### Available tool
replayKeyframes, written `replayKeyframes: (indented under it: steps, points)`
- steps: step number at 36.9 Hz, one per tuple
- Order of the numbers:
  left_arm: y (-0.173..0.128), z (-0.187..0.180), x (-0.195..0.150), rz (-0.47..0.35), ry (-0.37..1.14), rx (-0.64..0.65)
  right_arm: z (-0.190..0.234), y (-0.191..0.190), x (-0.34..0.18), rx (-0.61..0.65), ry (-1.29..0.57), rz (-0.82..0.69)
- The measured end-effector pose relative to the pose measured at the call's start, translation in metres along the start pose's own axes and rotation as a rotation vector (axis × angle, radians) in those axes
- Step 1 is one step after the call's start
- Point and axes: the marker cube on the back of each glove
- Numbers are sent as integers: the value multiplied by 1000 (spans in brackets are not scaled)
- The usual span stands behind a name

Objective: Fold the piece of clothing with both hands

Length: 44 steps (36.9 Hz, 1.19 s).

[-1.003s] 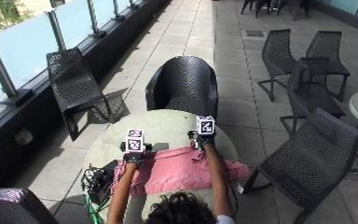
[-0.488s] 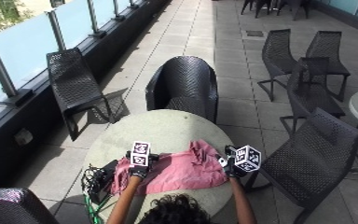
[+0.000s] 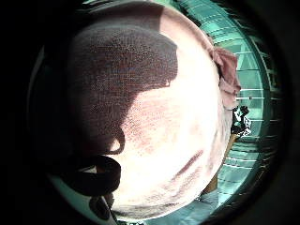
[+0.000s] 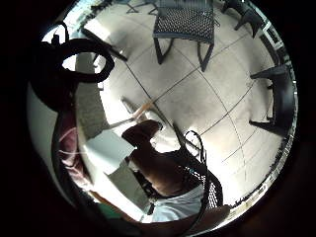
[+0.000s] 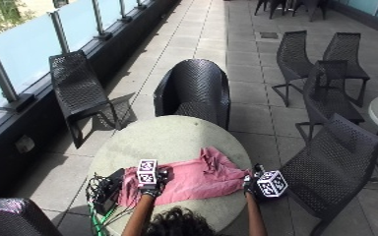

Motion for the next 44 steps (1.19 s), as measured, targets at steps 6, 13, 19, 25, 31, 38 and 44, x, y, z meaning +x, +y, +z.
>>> replayKeyframes:
  steps: [6, 13, 19, 25, 31, 38, 44]
  points:
    - [15, 6, 2, 18, 73, -140, 3, 6, -18, 81, -5, -2]
    - [15, -3, 2, 15, 96, -116, -15, 32, -69, 20, -178, -44]
    - [11, -29, -3, -27, 101, 9, -14, 53, -142, 12, -362, -220]
    - [-42, -28, -30, 5, 67, 246, 49, 102, -212, -211, -351, -342]
    - [3, -92, -55, -40, 90, 322, 116, 210, -283, -400, -302, -577]
    - [42, -104, -92, -136, 6, 398, 110, 347, -276, -847, 175, -447]
    - [52, -100, -113, -157, 37, 378, 131, 380, -288, -774, 82, -686]
